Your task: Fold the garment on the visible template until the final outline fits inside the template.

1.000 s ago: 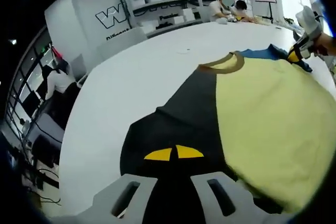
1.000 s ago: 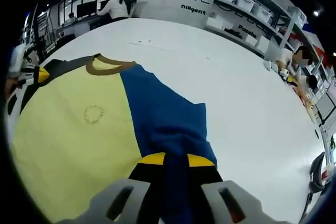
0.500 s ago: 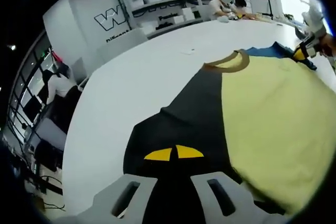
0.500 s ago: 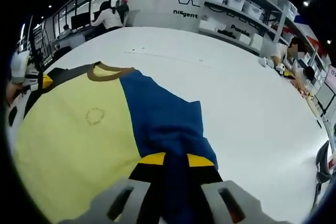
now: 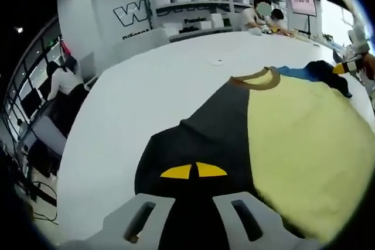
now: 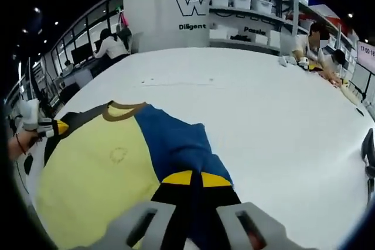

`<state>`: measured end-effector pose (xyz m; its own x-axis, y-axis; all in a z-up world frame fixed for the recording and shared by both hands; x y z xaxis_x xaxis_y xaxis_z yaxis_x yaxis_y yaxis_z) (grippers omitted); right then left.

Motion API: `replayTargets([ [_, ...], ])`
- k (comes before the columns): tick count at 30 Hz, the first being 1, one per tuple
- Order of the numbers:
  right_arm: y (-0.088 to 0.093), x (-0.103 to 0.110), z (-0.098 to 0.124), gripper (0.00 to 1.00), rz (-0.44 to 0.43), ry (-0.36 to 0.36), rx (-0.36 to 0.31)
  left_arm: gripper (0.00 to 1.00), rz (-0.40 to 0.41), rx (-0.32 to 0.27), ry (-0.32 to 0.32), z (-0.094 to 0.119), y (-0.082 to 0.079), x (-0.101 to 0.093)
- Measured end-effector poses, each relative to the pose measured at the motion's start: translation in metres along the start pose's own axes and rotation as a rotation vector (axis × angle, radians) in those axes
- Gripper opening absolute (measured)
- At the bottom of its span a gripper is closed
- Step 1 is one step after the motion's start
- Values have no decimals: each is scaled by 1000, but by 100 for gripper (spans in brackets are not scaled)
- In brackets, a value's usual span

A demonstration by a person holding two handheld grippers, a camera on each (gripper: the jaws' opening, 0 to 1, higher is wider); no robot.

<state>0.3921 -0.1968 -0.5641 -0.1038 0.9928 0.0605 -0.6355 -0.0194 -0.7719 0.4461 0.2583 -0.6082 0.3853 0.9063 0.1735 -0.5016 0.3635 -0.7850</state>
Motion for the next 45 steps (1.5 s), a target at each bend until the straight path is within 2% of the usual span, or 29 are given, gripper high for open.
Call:
replayTargets([
  [5, -9, 3, 8, 0, -13, -15, -26, 1, 25, -15, -5, 4, 2, -3],
  [9, -12, 6, 11, 0, -15, -18, -34, 13, 73, -36, 35, 11, 2, -13],
  [13, -16, 8, 16, 0, -24, -31, -40, 15, 132, -107, 75, 24, -5, -27],
  [15, -19, 9, 19, 0, -27, -35, -44, 17, 150, -134, 116, 29, -9, -37],
  [17, -23, 9, 22, 0, -32, -41, -50, 18, 223, -183, 184, 36, -17, -56],
  [18, -26, 9, 24, 0, -43, -48, -55, 18, 228, -212, 243, 38, -22, -68],
  [20, -31, 9, 26, 0, -46, -55, -59, 18, 284, -234, 310, 40, -30, -88],
  [21, -33, 11, 27, 0, -46, -55, -62, 18, 299, -263, 355, 40, -35, -100],
  [26, -38, 13, 30, 0, -50, -70, -64, 18, 263, -279, 427, 34, -43, -128],
  [27, -41, 14, 32, 0, -52, -76, -69, 18, 265, -278, 465, 33, -46, -141],
  [31, -46, 16, 36, 0, -54, -106, -69, 17, 232, -277, 542, 27, -53, -167],
  [33, -49, 17, 38, 0, -47, -96, -80, 18, 224, -272, 586, 23, -57, -181],
  [35, -51, 19, 37, 0, -14, -108, -72, 18, 225, -237, 636, 20, -62, -195],
  [37, -53, 20, 38, 0, -14, -116, -73, 17, 169, -271, 656, 17, -70, -207],
  [45, -59, 31, 42, 0, -31, -163, -78, 17, 111, -265, 734, 1, -84, -240],
])
Point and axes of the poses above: the point that each gripper's makers call its tool centre point, and the gripper's own axes: z roughly backward along the fingers, x roughly to its left, y roughly out of its underside, the point moved 9 cm from there along z, roughly backward along the fingers, and after that the axes turned 1 degree about -x, right-handed, at the moved point
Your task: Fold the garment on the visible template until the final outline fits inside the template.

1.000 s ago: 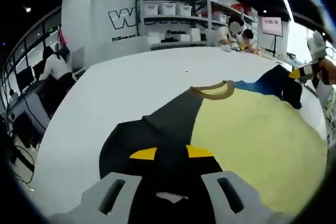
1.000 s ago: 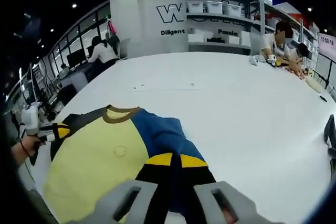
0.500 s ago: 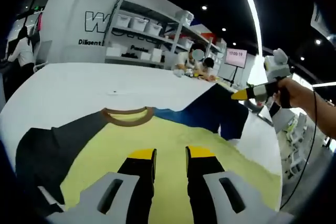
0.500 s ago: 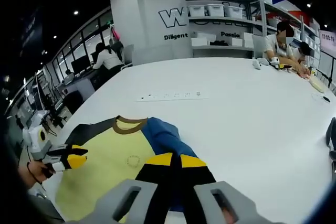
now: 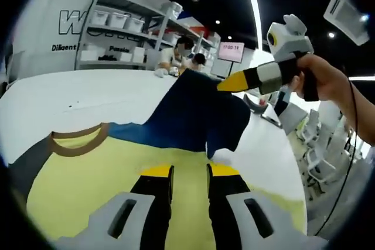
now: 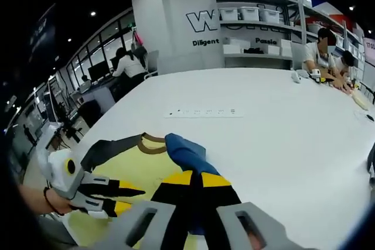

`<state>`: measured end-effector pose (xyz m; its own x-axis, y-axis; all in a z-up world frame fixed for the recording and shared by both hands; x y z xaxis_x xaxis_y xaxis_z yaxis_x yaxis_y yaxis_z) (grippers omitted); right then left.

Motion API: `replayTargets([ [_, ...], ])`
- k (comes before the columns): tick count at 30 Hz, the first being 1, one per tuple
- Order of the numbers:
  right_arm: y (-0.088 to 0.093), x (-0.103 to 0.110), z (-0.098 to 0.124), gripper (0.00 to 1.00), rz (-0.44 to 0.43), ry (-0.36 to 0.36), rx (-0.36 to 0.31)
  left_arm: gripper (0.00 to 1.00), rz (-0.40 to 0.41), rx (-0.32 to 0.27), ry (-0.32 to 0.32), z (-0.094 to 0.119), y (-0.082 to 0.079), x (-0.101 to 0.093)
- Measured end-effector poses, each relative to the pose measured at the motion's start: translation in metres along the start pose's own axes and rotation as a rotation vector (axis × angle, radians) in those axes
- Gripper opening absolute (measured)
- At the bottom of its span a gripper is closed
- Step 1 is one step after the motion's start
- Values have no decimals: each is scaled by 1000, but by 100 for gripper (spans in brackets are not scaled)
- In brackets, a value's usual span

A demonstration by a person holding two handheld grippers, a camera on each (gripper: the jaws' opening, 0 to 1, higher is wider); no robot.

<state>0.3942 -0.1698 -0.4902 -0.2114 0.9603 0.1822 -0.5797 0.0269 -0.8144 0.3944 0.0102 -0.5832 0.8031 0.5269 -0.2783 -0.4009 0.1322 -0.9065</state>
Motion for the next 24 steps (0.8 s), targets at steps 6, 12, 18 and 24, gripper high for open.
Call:
replayTargets([
  [6, -3, 8, 1, 0, -4, -28, -2, 18, -25, 28, 37, -18, 2, -3],
  [12, -5, 11, 1, 0, -5, -37, -1, 18, -25, 49, 55, -34, 4, -8],
  [18, -7, 15, 2, 0, -24, -61, -2, 14, 23, 16, 59, -52, -3, -12],
  [24, -8, 17, 2, 0, -33, -73, -2, 6, 54, 0, 33, -54, -3, -7],
])
Point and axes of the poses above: the point that each gripper's makers call its tool centre point, and the gripper's own axes: z roughly backward along the fingers, x roughly to its left, y roughly out of its underside, the point moved 9 cm from there along z, roughly backward along the fingers, and after that the axes turned 1 degree about -x, right-handed, at the moved point
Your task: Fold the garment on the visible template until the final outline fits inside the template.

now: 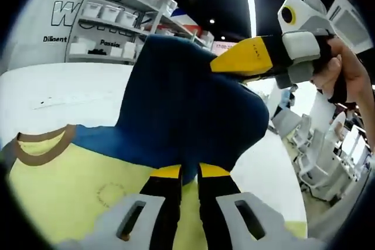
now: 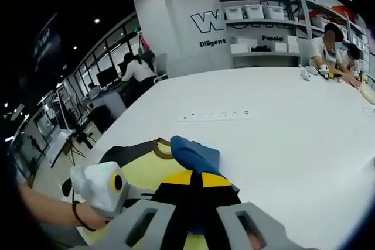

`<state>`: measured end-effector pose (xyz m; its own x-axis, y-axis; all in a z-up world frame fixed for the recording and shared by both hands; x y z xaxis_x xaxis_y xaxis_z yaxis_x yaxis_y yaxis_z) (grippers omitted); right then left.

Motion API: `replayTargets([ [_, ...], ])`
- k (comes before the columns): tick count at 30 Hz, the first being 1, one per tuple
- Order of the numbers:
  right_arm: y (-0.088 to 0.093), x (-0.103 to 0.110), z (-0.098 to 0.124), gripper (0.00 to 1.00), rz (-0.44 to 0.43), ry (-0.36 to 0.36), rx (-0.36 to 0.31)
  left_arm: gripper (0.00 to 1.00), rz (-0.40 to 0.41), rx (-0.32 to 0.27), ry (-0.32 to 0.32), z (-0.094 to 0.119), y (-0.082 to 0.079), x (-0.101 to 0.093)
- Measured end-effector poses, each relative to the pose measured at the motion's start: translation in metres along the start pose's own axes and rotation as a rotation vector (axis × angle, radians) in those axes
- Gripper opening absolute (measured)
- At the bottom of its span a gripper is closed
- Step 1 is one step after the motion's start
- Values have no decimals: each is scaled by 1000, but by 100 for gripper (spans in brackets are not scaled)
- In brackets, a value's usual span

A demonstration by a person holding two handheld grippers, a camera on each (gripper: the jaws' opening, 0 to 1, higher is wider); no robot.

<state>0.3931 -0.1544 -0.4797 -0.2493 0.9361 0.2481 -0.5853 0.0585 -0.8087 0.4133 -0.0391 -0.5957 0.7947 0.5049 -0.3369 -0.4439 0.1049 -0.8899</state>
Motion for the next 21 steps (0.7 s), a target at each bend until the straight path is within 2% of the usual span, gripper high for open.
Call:
replayTargets([
  [2, 0, 1, 0, 0, 2, -3, 0, 13, -23, -4, -10, -1, 0, 2],
  [3, -1, 2, 0, 0, 1, -5, 0, 10, -17, -3, -6, -1, 0, 1],
  [4, -1, 3, 0, 0, 2, -10, -2, 2, 30, -9, 22, -2, -1, -2],
  [5, -2, 3, 0, 0, 3, -14, -3, 0, 52, -14, 37, -2, -1, -3],
  [8, -2, 4, 0, 0, -2, -14, -5, 0, 20, 0, 23, 0, 0, -3],
  [10, -2, 4, -1, 0, -11, -16, -8, 0, 45, 34, 27, 3, 4, -2],
  [13, -1, 4, -1, 0, -20, -19, -11, 0, 38, 45, 23, 11, 4, 1],
  [19, -1, 2, -4, 0, -37, -17, -19, 0, 197, 54, -26, 41, -2, 16],
  [21, 1, 3, -6, 0, -41, -18, -16, 0, 249, 0, -32, 57, -5, 24],
])
Point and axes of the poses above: the point that each gripper's makers call its tool centre point, and the gripper's own axes: z roughly backward along the fingers, x roughly to its left, y roughly out of its underside, the point moved 9 cm from there along z, roughly backward along the fingers, and after that the axes turned 1 degree about -x, right-handed, at the moved point
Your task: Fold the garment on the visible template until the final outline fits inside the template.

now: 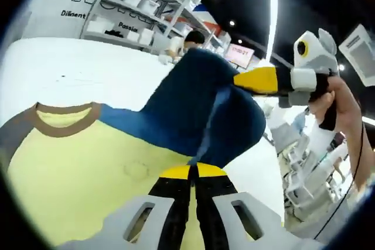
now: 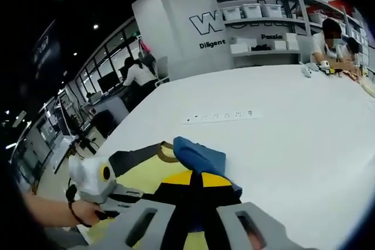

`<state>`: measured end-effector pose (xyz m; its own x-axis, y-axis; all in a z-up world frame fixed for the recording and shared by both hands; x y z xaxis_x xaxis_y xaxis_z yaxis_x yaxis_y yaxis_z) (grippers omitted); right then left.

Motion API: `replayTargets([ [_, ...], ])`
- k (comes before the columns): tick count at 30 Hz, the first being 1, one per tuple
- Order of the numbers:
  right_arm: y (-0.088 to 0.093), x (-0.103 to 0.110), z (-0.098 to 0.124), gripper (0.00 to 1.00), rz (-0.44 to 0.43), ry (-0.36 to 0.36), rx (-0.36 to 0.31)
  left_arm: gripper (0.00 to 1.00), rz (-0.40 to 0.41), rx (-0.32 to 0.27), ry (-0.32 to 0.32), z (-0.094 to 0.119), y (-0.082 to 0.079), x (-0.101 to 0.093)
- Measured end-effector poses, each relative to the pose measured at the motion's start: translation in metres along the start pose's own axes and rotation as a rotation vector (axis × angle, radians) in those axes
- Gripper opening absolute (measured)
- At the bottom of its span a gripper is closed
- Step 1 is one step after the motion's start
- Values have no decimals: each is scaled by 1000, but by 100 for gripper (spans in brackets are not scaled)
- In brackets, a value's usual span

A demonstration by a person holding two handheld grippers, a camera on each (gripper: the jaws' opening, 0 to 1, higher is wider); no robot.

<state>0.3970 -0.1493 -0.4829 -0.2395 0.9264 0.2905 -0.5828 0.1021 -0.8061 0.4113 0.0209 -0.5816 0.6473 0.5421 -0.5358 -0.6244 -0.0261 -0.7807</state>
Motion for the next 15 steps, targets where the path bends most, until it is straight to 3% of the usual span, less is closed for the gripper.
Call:
replayTargets([
  [7, 12, 12, -15, 0, -15, -36, 32, 0, 30, -13, 7, 46, -12, 18],
  [15, 23, 34, -38, 0, -48, -103, 58, 0, 98, -90, -14, 90, -39, 31],
])
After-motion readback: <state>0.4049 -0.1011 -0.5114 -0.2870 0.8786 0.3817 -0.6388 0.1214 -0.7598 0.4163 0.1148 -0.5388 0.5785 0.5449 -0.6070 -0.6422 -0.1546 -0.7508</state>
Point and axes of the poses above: the point that each gripper's makers call its tool centre point, and the gripper's own axes: z roughly backward along the fingers, x roughly to its left, y roughly out of its underside, the point moved 9 cm from there along z, roughly backward along the fingers, and after that the axes turned 1 degree about -x, right-handed, at the moved point
